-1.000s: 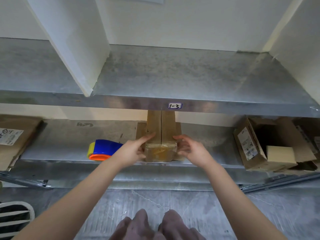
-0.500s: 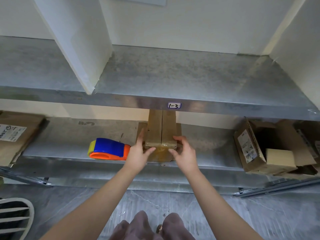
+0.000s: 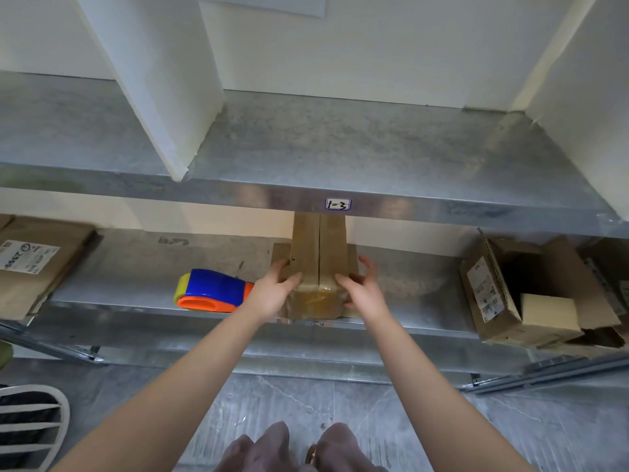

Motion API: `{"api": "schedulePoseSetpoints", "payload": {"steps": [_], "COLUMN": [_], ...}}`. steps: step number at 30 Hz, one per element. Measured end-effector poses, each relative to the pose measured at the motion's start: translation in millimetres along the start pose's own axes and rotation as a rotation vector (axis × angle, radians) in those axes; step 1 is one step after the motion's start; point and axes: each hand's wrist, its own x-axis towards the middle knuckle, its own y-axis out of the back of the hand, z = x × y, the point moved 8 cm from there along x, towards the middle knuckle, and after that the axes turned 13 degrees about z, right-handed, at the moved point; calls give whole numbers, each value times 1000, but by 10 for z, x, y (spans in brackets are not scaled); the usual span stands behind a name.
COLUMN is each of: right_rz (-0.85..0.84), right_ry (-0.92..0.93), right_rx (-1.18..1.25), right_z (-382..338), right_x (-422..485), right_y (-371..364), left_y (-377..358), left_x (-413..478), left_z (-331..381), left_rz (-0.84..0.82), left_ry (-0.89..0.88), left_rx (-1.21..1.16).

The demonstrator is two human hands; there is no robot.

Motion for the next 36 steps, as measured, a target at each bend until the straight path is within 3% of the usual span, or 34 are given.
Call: {"api": "schedulePoseSetpoints", "payload": {"steps": [4, 7, 11, 28, 32, 36], "right_rz": [-40, -75, -166, -13, 69, 120], "right_ry": [-111, -137, -120, 87, 262, 356], "right_rx": [69, 111, 103, 249, 46, -25], "right_z": [99, 156, 141, -563, -574, -307], "right_x": [-30, -127, -282, -773, -926, -992], "right_y": [105, 155, 175, 837, 869, 723], "left_y": [-72, -72, -168, 139, 94, 25], "left_x": [-87, -180, -359, -793, -856, -910], "left_z": [-99, -124, -7, 949, 884, 500], "left_rz": [-159, -115, -125, 19, -33, -4], "left_ry": [159, 205, 142, -170, -210, -122], "left_rx": [-243, -355, -309, -514, -535, -510]}}
